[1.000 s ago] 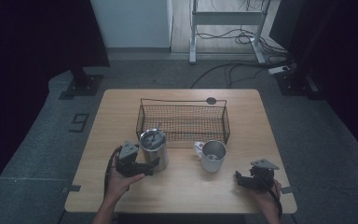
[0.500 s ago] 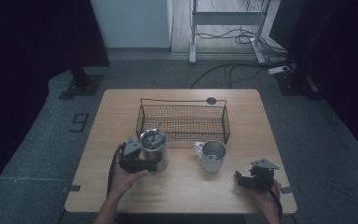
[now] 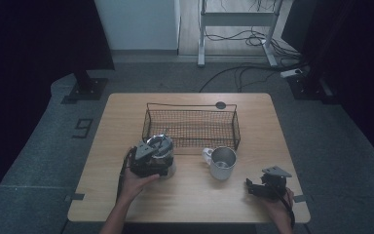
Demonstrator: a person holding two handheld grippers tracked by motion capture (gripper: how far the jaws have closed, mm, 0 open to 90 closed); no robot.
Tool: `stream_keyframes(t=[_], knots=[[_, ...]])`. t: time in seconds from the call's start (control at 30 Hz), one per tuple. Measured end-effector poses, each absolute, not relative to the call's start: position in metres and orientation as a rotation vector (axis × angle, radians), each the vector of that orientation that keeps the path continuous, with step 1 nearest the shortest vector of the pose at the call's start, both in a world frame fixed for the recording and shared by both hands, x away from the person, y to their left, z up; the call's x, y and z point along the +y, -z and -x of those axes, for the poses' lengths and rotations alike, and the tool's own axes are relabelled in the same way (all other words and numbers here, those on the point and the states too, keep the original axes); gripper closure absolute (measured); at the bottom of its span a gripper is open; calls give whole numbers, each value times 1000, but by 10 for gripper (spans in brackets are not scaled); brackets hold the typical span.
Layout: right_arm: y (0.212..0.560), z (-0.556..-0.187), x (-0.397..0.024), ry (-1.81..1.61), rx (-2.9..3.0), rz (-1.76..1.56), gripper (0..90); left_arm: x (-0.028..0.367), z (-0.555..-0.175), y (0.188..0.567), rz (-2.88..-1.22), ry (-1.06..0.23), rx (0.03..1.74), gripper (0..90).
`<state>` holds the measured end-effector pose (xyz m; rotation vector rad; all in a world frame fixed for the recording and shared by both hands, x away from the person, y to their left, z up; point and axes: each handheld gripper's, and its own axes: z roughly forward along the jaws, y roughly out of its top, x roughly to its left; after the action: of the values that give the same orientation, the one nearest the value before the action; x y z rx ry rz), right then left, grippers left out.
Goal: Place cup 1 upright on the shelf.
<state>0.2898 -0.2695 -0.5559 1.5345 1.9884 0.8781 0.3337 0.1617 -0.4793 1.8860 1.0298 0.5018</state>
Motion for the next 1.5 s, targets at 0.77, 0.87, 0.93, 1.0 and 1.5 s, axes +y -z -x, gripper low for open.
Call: stream_keyframes(t=[0.77, 0.87, 0.93, 1.0, 1.5], knots=[[556, -290, -270, -879, 1987, -1534, 86, 158, -339, 481, -1896, -518, 989, 35], [556, -290, -270, -879, 1987, -1535, 86, 158, -340, 480, -1905, -514, 988, 35], [556, -290, -270, -879, 1987, -1535, 86, 158, -340, 479, -1914, -512, 989, 36], [556, -290, -270, -879, 1987, -1534, 86, 158, -340, 479, -1917, -511, 988, 36], [556, -290, -270, -879, 1986, -1535, 88, 163, -338, 472, -1915, -522, 984, 38]])
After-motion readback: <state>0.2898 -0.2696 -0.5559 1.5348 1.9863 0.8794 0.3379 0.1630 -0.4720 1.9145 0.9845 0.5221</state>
